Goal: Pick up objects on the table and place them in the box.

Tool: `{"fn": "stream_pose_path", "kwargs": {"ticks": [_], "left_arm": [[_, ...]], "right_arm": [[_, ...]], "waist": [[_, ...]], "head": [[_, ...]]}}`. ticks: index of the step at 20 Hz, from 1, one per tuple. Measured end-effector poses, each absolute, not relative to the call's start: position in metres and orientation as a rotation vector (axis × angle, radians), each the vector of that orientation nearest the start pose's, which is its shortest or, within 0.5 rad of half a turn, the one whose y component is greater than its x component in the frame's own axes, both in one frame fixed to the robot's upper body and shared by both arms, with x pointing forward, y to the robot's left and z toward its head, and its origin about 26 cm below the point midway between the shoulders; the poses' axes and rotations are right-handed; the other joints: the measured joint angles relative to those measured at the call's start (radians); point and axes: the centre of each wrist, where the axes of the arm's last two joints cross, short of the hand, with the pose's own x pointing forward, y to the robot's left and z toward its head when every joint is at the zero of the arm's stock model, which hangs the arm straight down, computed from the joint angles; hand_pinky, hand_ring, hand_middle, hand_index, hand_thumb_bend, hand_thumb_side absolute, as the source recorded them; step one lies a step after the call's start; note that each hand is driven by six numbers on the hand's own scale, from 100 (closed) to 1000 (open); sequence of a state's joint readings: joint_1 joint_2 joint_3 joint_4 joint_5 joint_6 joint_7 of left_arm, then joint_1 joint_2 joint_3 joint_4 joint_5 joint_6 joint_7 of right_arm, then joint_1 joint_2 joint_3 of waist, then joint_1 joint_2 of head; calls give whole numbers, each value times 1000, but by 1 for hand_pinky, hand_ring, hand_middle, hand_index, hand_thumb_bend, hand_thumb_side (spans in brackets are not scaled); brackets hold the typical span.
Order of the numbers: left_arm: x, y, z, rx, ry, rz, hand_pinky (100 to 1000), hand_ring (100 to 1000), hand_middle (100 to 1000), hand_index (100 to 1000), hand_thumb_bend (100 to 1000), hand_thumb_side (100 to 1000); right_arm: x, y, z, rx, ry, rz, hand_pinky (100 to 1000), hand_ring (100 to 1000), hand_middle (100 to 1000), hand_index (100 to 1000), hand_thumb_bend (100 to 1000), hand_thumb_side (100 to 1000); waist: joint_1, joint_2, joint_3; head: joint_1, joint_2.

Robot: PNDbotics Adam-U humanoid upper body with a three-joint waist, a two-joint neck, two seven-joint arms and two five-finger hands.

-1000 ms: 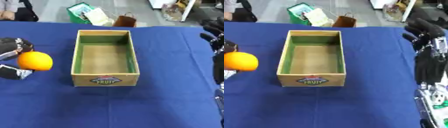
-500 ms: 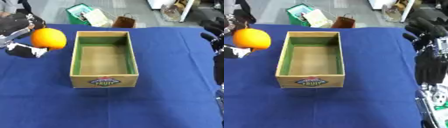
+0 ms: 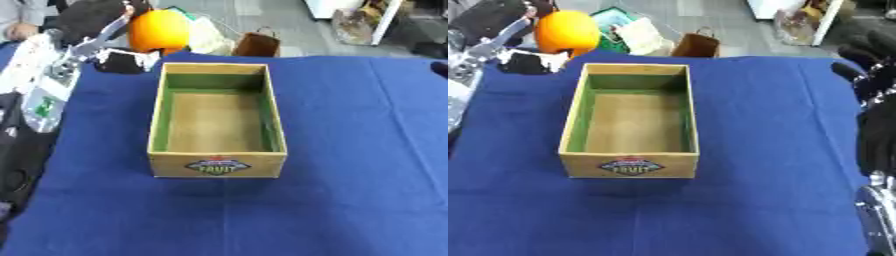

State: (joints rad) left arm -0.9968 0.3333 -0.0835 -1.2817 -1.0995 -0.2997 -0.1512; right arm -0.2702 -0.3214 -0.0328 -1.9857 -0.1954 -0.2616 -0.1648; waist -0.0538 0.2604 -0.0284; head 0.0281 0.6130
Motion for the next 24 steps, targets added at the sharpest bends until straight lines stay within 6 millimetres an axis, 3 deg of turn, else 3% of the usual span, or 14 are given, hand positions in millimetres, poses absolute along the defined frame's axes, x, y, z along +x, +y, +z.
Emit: {"fn": "stream_pose_path", "kwargs": {"ticks": [8,17,19,21,24], "left_arm": [[464,181,260,-1610,2441,1911,408,516,497,606,100,276],[474,165,238,-1522,2229,2154,496,609,596,743,100,236],[476,165,234,-1499,2172,2223,527,646,636,805,100,341],[477,165,231,-1470,2108,2298,587,700,699,883,100,548],[479,165,227,-1420,2004,2423,649,743,747,920,349,800]], "right_arm": [[299,-268,192,14,-2508,34,802,825,756,838,100,1000],[300,-265,192,36,-2506,30,802,825,756,838,100,1000],[300,-265,192,39,-2504,29,802,825,756,838,100,1000],[300,-265,192,41,-2504,28,802,825,756,838,100,1000],[300,-264,192,43,-2504,25,802,825,756,837,100,1000]], "waist": [[-10,12,-14],[-14,17,-20],[-15,17,-20],[-16,17,-20],[-16,16,-20]], "head": [[-1,11],[1,11],[1,10],[1,10],[0,10]]}}
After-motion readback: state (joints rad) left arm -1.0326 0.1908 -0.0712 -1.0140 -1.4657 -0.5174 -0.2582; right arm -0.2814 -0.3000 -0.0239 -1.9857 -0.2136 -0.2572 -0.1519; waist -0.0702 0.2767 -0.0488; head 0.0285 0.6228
